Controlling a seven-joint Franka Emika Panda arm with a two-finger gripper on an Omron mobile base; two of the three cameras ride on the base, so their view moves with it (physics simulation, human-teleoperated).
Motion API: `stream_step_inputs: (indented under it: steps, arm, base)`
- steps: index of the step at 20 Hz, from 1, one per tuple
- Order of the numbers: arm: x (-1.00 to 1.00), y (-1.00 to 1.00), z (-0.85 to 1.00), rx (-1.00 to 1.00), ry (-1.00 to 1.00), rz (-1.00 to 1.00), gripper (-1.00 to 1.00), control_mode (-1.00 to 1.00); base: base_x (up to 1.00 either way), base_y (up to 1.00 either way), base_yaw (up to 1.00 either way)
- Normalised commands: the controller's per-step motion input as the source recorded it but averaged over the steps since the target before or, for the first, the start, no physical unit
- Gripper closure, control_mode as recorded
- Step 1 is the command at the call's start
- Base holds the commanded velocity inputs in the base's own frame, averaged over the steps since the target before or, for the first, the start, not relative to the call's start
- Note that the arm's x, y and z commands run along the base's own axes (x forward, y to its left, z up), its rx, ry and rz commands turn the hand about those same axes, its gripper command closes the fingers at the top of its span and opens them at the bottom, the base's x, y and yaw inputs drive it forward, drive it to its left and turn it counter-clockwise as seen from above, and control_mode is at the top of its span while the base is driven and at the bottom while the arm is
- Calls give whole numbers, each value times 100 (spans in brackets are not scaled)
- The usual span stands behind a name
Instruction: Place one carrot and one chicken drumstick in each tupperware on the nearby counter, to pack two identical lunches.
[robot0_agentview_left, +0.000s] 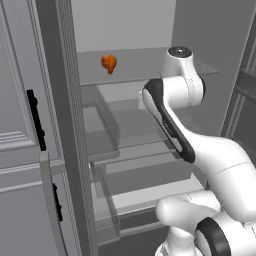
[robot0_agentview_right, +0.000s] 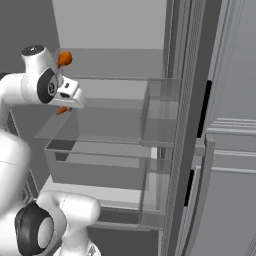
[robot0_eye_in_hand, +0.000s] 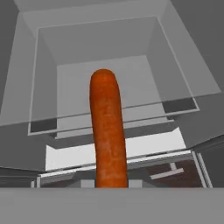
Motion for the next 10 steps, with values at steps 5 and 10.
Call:
stream_step_inputs:
  steps: [5, 10]
  arm:
    - [-71, -9, -78, 0, 21, 0, 100, -100]
    - [-73, -16, -56, 1, 22, 0, 100, -100]
  base:
    - [0, 0, 0]
    - [0, 0, 0]
